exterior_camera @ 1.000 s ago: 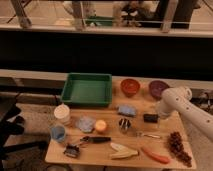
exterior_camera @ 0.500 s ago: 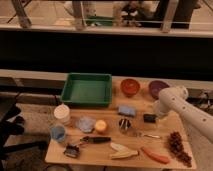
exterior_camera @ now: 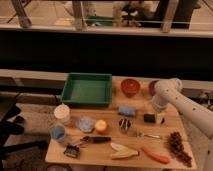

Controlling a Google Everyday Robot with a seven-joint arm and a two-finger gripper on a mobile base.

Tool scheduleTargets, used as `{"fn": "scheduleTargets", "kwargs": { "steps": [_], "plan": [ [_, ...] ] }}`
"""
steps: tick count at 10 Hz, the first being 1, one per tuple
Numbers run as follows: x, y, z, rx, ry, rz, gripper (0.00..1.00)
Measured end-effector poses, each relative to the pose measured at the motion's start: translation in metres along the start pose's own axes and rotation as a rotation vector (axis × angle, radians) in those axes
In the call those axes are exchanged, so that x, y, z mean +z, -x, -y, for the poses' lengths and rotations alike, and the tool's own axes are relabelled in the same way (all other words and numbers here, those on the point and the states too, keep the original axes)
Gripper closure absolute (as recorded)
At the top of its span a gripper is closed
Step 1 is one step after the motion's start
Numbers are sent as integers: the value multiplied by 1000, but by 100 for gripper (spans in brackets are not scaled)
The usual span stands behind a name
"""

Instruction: Wipe table surface with eraser

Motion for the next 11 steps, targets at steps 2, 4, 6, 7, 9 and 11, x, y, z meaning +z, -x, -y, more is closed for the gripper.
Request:
{"fn": "scheduleTargets", "kwargs": {
  "steps": [2,4,6,7,9,11],
  "plan": [
    [0,-5,-3,15,16,3,20],
    [-1,-6,-8,24,30,11,20],
    [-3,-6,-20,36,38,25,20],
    [-4,-4,-24,36,33,34,20],
    [-4,3,-28,29,-7,59,20],
    [-1,7,-31,13,-40,73,20]
  ]
}}
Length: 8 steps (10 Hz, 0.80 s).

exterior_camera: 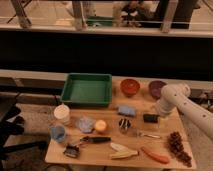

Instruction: Wipe table surface with eraser

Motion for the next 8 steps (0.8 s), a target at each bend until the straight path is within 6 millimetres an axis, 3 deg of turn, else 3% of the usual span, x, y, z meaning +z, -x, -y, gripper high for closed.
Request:
{"fn": "scheduleTargets", "kwargs": {
  "steps": [8],
  "plan": [
    [17,2,12,-25,-9,-19,20]
  ]
}}
